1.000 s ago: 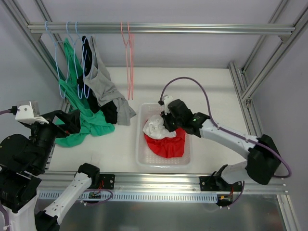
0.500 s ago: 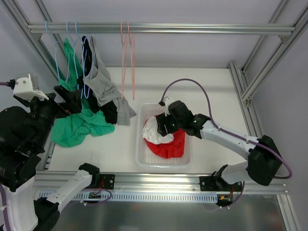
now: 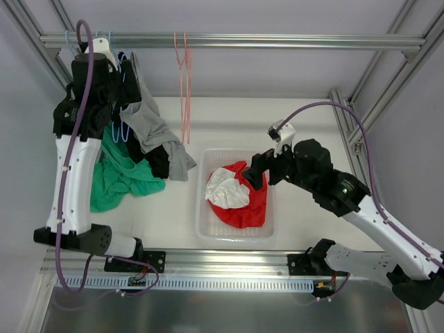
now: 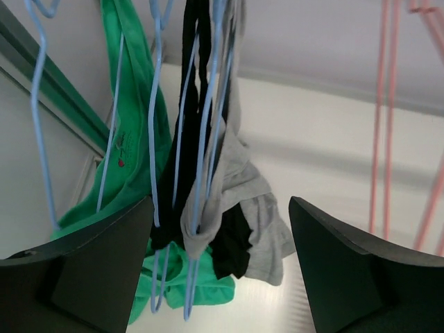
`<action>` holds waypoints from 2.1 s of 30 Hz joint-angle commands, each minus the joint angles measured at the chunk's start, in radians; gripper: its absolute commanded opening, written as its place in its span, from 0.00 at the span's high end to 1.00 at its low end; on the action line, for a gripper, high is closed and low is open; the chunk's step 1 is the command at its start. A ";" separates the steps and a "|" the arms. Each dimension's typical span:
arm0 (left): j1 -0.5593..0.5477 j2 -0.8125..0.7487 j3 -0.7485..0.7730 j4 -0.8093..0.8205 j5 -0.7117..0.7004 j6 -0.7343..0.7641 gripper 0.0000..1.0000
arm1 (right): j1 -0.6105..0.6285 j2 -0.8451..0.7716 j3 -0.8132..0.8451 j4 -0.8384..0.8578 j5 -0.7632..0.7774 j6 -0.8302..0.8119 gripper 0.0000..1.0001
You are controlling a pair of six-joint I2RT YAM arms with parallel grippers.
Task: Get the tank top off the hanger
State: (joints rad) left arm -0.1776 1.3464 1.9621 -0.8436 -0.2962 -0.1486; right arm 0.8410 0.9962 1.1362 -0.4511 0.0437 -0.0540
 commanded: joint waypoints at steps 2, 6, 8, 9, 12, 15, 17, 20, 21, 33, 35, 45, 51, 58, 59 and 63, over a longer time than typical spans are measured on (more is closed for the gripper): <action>0.052 0.063 0.069 0.005 0.080 0.041 0.21 | -0.002 -0.093 -0.021 -0.031 -0.122 -0.024 0.02; 0.078 0.137 0.087 0.011 0.143 0.052 0.31 | 0.000 -0.125 -0.036 -0.029 -0.145 -0.029 0.02; 0.087 0.166 0.096 0.009 0.153 0.050 0.38 | 0.000 -0.126 -0.041 -0.029 -0.153 -0.029 0.02; 0.095 0.172 0.100 0.011 0.160 0.049 0.38 | 0.000 -0.125 -0.044 -0.024 -0.159 -0.029 0.02; 0.108 0.195 0.101 0.012 0.161 0.043 0.47 | 0.000 -0.116 -0.050 -0.012 -0.171 -0.024 0.02; 0.141 0.220 0.104 0.012 0.195 0.034 0.55 | 0.000 -0.111 -0.055 0.008 -0.189 -0.021 0.02; 0.151 0.230 0.112 0.014 0.216 0.030 0.57 | 0.000 -0.108 -0.055 0.015 -0.196 -0.021 0.02; 0.159 0.258 0.136 0.014 0.235 0.032 0.63 | -0.002 -0.108 -0.055 0.023 -0.203 -0.018 0.02; 0.161 0.267 0.145 0.011 0.233 0.034 0.68 | 0.000 -0.110 -0.056 0.025 -0.208 -0.018 0.02; 0.164 0.231 0.244 0.017 0.391 0.017 1.00 | 0.000 -0.114 -0.066 0.049 -0.228 -0.021 0.02; 0.164 0.218 0.274 0.020 0.410 0.009 1.00 | 0.000 -0.113 -0.066 0.054 -0.234 -0.018 0.02; 0.162 0.063 0.091 0.089 0.441 -0.022 1.00 | 0.000 -0.107 -0.061 0.074 -0.249 -0.027 0.02; 0.162 0.010 0.035 0.126 0.430 -0.025 1.00 | 0.000 -0.110 -0.069 0.091 -0.269 -0.017 0.02; 0.162 -0.377 -0.365 0.127 0.471 -0.069 1.00 | 0.000 -0.133 -0.088 0.202 -0.393 0.000 0.02; 0.161 -0.430 -0.420 0.127 0.471 -0.071 1.00 | -0.002 -0.133 -0.092 0.239 -0.439 0.003 0.02; 0.161 -0.668 -0.680 0.123 0.488 -0.077 1.00 | 0.003 -0.093 -0.085 0.314 -0.534 0.017 0.02</action>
State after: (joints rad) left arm -0.0242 0.8268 1.3956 -0.7593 0.1471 -0.2005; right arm 0.8410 0.8898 1.0447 -0.2802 -0.3656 -0.0555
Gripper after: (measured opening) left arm 0.020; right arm 0.983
